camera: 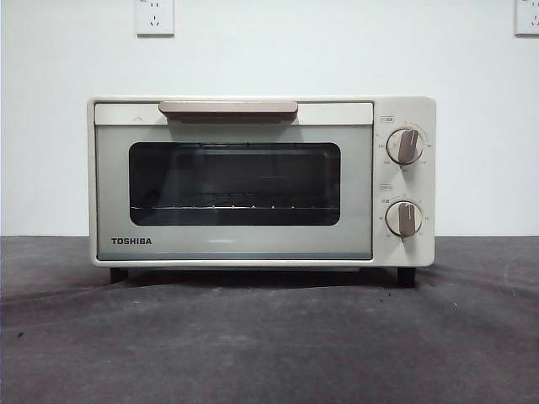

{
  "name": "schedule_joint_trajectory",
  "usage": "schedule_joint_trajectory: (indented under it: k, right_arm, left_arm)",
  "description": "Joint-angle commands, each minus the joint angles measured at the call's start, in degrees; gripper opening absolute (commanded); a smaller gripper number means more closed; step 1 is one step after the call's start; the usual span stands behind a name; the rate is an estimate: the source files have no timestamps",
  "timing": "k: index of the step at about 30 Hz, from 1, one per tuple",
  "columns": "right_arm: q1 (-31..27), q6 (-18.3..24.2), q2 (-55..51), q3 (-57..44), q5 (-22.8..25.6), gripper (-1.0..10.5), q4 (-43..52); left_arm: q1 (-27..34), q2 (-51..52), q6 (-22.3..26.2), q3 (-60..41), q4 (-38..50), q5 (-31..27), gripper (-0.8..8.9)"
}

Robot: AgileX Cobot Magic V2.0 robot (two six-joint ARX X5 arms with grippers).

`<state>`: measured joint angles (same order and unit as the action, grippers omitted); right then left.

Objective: The left arm flap open the oven, the right arm pick bread and place it into oven, the left arm flap close the oven

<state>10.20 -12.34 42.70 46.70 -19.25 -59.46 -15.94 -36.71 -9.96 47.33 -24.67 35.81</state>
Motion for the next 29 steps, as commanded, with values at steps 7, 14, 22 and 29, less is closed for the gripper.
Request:
schedule_joint_trajectory:
  k: [7,14,22,29]
  right_arm:
    - [0.4,-2.9,13.0,-2.3,4.7,5.4,-0.4]
    - [1.9,-4.4,20.3,-3.6,6.9,5.4,3.6]
    - [2.8,-4.9,28.7,-3.6,7.8,5.4,4.7]
    - [2.8,-4.8,35.5,-3.6,8.8,4.9,6.4]
  left_arm:
    - [-0.3,-0.2,0.7,1.3,0.5,-0.1,5.23]
    - [-0.3,-0.2,0.7,1.3,0.5,-0.1,5.23]
    - [-0.3,-0.2,0.7,1.3,0.5,-0.1,5.23]
    - [-0.3,-0.2,0.7,1.3,0.5,-0.1,5.23]
